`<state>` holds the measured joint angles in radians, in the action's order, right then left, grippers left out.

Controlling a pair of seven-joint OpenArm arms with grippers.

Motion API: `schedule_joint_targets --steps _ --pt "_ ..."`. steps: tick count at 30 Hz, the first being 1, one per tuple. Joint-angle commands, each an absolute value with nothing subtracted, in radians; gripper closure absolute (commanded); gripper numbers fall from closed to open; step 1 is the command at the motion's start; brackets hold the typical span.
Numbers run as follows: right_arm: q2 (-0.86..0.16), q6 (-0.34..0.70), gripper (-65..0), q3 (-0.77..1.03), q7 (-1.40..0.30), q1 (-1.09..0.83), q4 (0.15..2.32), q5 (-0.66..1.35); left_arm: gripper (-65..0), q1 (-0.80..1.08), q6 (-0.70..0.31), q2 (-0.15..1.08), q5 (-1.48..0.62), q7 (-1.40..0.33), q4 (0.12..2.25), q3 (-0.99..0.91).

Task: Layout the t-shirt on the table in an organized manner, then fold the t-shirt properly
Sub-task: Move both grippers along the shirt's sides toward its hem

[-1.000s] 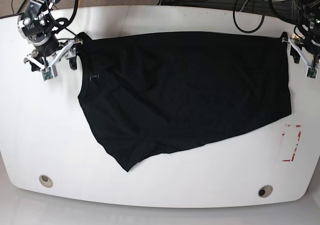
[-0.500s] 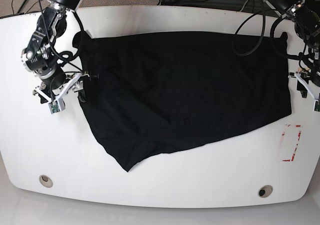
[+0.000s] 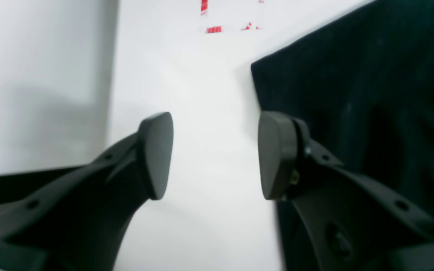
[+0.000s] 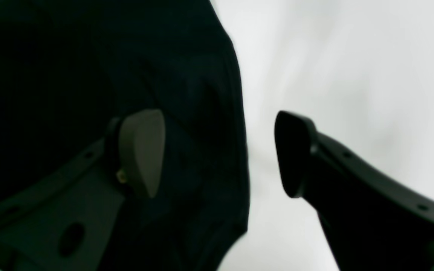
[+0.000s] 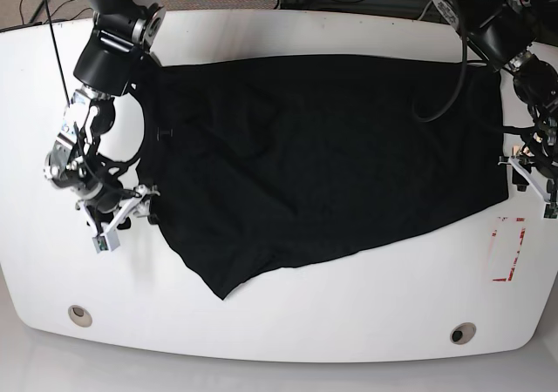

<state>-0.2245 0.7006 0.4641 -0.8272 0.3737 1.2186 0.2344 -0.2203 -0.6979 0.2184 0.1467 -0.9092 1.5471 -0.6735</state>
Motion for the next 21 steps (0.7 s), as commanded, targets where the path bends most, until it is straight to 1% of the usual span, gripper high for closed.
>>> schedule_joint_targets --steps 1,5,6,12,15,21 --pt "-0.260 0.698 -43.0 0.467 -0.779 0.453 1.132 0.245 -33.3 -0.263 -0.698 0.234 0.153 -0.863 1.511 -0.671" --pt "-0.283 0.698 -43.0 0.466 -0.722 0.555 0.940 0.220 -33.3 -0.298 -0.698 0.234 0.185 -0.832 1.461 -0.671" --pt "-0.285 0.698 -43.0 0.466 -0.713 0.565 0.920 0.214 -33.3 -0.300 -0.698 0.234 0.186 -0.831 1.457 -0.671" --pt "-0.292 0.698 -43.0 0.467 -0.559 0.670 0.697 0.082 -33.3 -0.315 -0.698 0.232 0.193 -0.832 1.452 -0.670" --pt "-0.291 0.698 -43.0 0.467 -0.504 0.690 0.627 0.039 -33.3 -0.315 -0.698 0.232 0.196 -0.832 1.448 -0.670" --pt "-0.286 0.698 -43.0 0.469 -0.444 0.691 0.567 0.002 -33.3 -0.311 -0.698 0.232 0.196 -0.829 1.446 -0.670"
